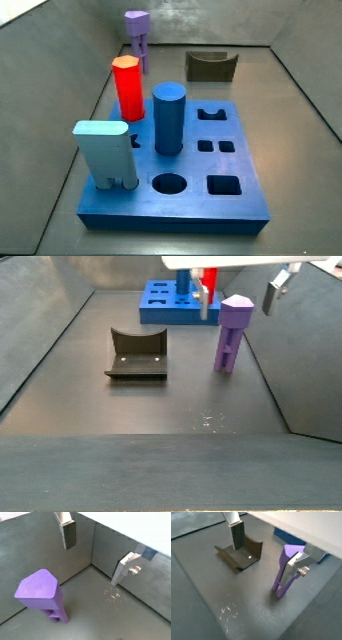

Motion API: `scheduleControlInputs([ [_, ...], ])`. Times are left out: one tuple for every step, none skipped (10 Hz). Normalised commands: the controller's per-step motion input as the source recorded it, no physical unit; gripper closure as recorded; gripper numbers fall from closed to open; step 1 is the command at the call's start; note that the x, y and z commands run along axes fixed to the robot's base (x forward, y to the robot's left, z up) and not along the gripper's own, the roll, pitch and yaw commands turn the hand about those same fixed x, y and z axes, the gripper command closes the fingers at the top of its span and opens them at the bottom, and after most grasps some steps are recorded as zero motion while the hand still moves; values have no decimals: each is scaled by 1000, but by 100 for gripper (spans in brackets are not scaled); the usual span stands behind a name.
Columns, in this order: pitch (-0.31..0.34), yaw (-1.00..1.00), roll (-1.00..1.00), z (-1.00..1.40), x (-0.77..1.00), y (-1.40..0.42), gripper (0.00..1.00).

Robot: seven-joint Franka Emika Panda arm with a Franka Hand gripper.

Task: Pick up the 3 prong object. Move up. Move to above the board. Insert the 3 prong object.
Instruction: Pick up the 3 prong object.

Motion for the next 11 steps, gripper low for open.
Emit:
scheduleControlInputs([
  [-50, 711, 0, -94, -163, 17, 0],
  [-67, 643, 0, -111, -180, 0, 0],
  [-69, 466, 0, -129, -231, -31, 0],
  [-66, 449, 0, -106, -291, -3, 0],
  [-64, 397, 1, -211, -246, -54, 0],
  [-51, 357, 30, -226, -283, -97, 0],
  [-50, 300, 16, -177, -243, -200, 0],
  [-59, 194, 14, -100, -277, -269, 0],
  [-43, 166, 6, -6, -243, -160, 0],
  [-34, 131, 1, 0, -186, -226, 0],
  [-51, 94, 0, 0, -114, -231, 0],
])
